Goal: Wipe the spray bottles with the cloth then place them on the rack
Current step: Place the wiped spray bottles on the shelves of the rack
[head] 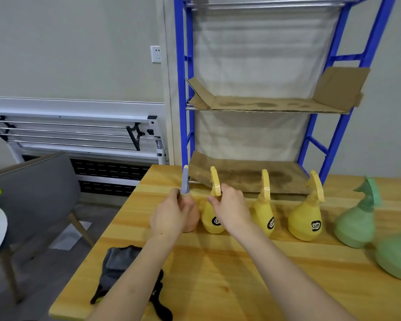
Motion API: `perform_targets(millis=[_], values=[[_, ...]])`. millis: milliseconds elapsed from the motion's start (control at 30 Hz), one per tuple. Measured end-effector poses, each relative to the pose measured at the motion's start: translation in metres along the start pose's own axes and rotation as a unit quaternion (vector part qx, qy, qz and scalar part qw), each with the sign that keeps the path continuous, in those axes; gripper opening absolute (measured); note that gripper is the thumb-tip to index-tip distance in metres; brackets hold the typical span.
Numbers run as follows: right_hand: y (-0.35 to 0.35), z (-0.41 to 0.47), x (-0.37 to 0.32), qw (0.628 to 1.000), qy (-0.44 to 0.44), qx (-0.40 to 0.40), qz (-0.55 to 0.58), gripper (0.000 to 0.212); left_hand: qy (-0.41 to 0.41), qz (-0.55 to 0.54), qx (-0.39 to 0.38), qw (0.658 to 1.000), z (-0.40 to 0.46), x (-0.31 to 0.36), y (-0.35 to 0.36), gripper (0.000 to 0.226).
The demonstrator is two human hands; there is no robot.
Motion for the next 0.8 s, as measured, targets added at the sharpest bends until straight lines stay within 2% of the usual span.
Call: perform_targets(millis=[233, 333, 500, 667, 800], values=[[-0.014, 0.009, -0.004, 1.000, -0.011, -0.002, 0.017, 0.023, 0.043, 0.017, 0.017, 0.999, 0.004, 0.013, -0.004, 0.027], [-0.040, 0.021, -0.016, 1.000, -0.016, 0.003, 0.026, 0.023, 0.070, 0.022, 0.024, 0.997, 0.019, 0.028, -0.014, 0.019], [-0.089, 0.060, -0.037, 0.999, -0.025, -0.024, 0.033, 0.023, 0.099, 0.018, 0.010, 0.995, 0.072, 0.057, -0.024, 0.020], [-0.106, 0.122, -0.040, 0.999, 0.018, -0.049, 0.004, 0.026, 0.110, 0.035, -0.039, 0.993, 0.126, 0.081, -0.010, 0.026], [-0.111, 0.164, -0.030, 0.998, 0.041, -0.041, -0.011, 0.027, 0.114, 0.023, -0.043, 0.992, 0.159, 0.091, 0.017, 0.027]])
Point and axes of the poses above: each hand's wrist, its own z-axis towards the middle knuckle, its own y-axis out of the palm, x = y × z, the point moved 1 cm from there along z, towards the middle knuckle, and after that the axes turned 14 degrees about y, right-handed, at the moved point
